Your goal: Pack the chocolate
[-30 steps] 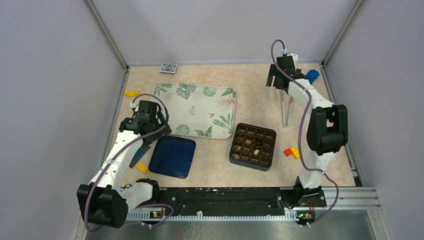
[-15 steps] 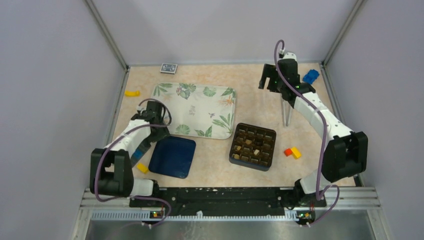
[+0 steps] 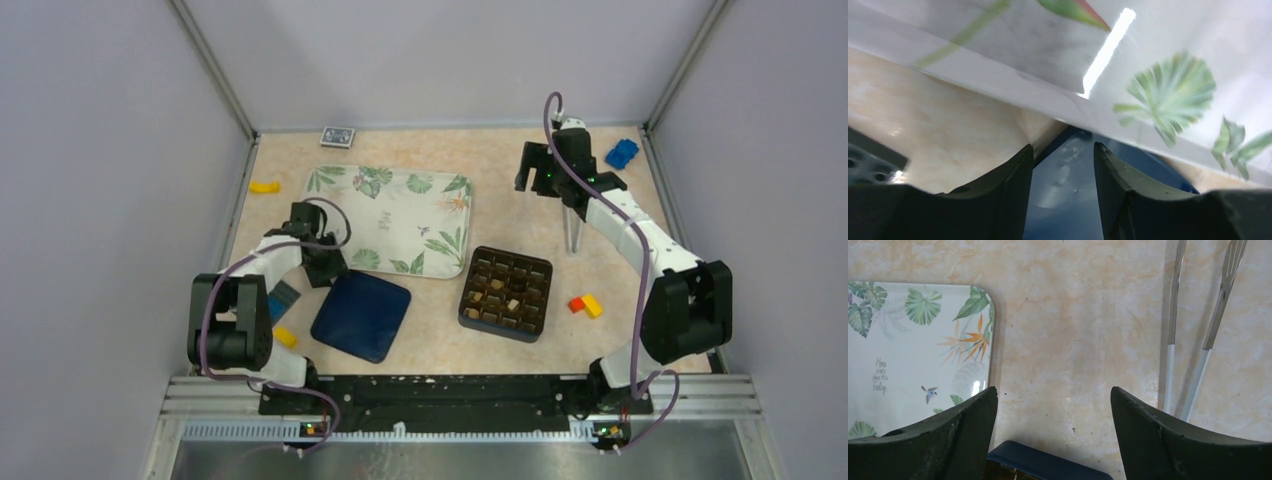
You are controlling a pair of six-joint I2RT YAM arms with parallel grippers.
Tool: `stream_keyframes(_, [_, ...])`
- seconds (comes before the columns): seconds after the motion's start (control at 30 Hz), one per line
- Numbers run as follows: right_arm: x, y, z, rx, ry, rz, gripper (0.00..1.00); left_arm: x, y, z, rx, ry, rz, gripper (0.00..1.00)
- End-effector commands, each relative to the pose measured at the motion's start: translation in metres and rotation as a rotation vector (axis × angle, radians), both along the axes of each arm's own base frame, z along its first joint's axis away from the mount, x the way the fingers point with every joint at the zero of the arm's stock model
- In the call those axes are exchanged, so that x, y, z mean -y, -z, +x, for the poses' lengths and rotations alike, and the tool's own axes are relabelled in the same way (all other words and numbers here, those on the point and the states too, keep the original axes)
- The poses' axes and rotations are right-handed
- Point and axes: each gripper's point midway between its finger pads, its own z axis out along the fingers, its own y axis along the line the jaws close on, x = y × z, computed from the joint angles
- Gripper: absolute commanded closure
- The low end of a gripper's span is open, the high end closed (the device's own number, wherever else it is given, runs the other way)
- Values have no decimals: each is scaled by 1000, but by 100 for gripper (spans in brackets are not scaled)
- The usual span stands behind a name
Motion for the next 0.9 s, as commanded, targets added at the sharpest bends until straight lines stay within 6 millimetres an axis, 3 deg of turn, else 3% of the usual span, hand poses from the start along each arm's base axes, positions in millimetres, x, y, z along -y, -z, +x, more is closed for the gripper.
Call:
stream_keyframes(0.0, [-5,-14,2,53,-12,39,20,47,6,-30,-25,69,-99,47])
stream_keyframes(0.17, [-30,-17,-6,28,-87,105,21,77,6,-50,-41,135,-64,47])
stream_keyframes(0.27, [-59,-27,-21,25,-188,110,21,85,5,-56,-32,207,-52,46])
stream_keyframes(0.4, [-109,-34,-57,-6,-347,121,21,79,11,-67,-98,293,9,46])
stream_keyframes(0.5, [-156,-28,-102,-55,-525,118,21,83,15,-73,-135,339,39,50])
stream_keyframes(0.57, [-186,-13,-137,-102,-679,77,22,83,17,-76,-170,338,62,59])
stream_keyframes(0.63, [-206,8,-164,-126,-792,-16,22,77,20,-75,-185,319,108,75])
stream_keyframes(0.73, [-217,47,-189,-188,-869,-111,24,71,18,-69,-169,303,146,99])
stream_keyframes(0.87, [-224,92,-196,-224,-890,-93,30,76,11,-64,-134,340,129,100])
